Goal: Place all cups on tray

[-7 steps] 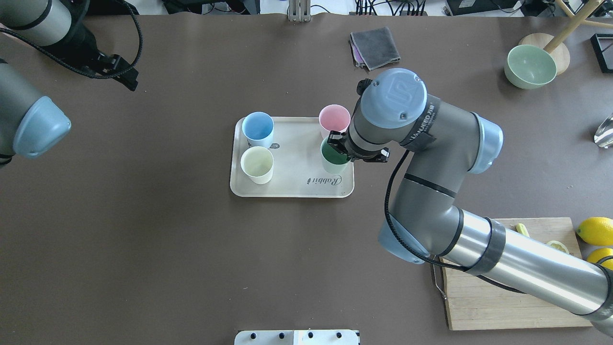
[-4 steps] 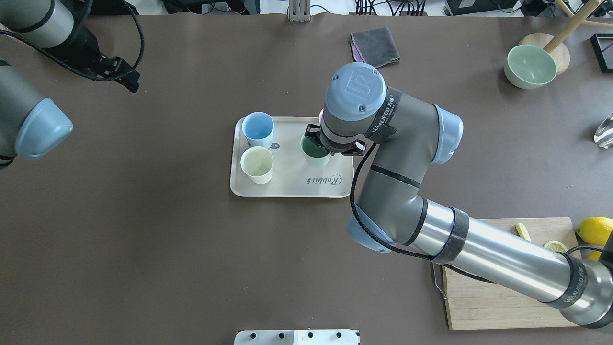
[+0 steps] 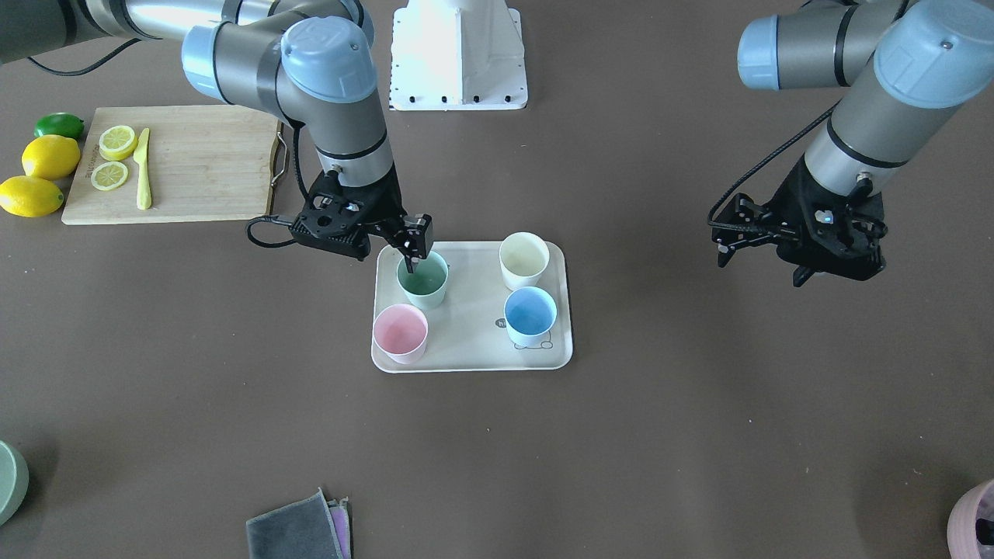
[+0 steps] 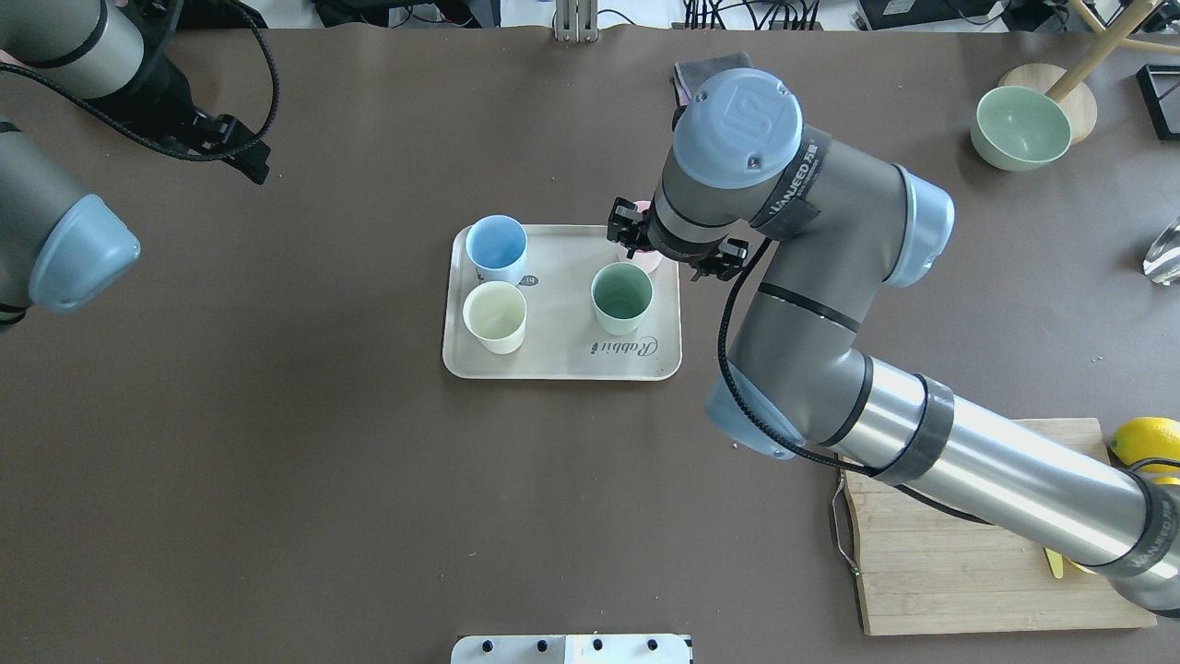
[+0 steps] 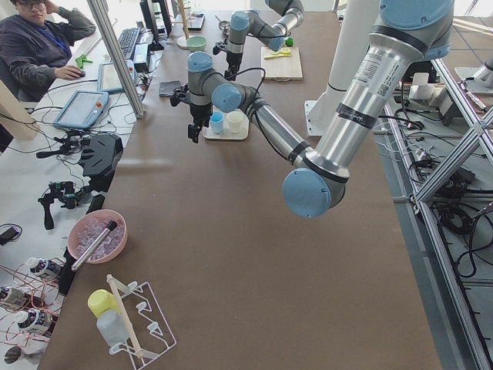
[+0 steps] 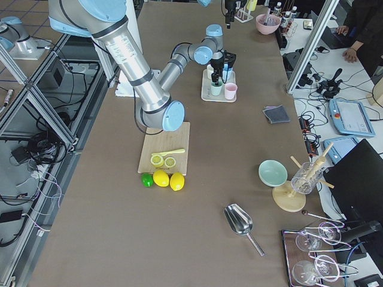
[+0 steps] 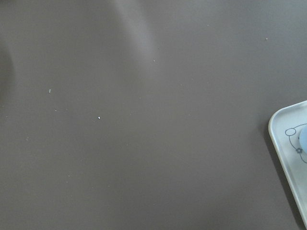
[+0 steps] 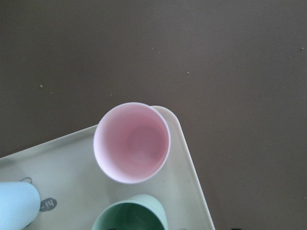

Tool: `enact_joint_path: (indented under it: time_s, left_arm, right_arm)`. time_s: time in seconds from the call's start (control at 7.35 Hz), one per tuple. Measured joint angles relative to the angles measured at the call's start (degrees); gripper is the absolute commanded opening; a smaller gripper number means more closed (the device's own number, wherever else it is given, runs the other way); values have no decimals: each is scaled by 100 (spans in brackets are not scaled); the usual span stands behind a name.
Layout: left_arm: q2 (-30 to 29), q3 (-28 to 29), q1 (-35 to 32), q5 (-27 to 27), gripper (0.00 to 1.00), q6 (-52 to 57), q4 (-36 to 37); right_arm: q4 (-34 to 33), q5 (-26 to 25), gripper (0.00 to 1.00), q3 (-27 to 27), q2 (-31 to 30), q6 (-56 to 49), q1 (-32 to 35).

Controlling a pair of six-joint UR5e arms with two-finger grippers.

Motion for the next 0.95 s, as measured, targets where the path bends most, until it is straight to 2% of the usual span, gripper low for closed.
enact_joint_path:
  time_s: [0.27,0.41,0.68,0.95]
  left_arm:
    - [376,-104,-445,-17,98,181,50]
    - [653,-135,-815,-28,98,605,81]
    - [1178,-136,-1770,-441,98,1745,283]
    - [1544,-112,-2554,-900,98,3076,786]
  right_arm:
    - [-393,575,100,585,-676,-1404,993]
    - [-478,1002,100,776,-1156,-2466,1711]
    - [-525,1710,100,939,-2314,-4973,3126]
    - [-533,2205,100,870,-3439,-7378,4427]
